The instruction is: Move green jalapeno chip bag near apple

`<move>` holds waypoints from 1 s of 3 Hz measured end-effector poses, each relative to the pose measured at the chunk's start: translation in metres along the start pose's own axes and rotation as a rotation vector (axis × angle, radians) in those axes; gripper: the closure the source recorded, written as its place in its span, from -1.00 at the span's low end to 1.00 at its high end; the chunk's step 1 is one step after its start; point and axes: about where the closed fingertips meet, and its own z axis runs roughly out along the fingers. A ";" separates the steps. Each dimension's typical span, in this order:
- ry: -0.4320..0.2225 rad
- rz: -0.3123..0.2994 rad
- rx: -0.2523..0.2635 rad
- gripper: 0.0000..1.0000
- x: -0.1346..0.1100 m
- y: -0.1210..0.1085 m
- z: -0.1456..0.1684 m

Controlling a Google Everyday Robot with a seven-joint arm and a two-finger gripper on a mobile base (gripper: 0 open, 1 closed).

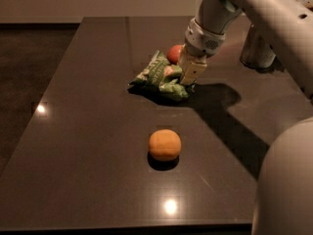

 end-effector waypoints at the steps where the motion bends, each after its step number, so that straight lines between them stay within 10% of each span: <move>1: -0.009 -0.013 -0.020 -0.71 0.004 0.000 0.002; 3: -0.023 -0.053 -0.031 -1.00 0.002 0.004 0.000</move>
Offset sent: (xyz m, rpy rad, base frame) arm -0.0252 -0.0195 0.0014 -0.0148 0.1087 0.0901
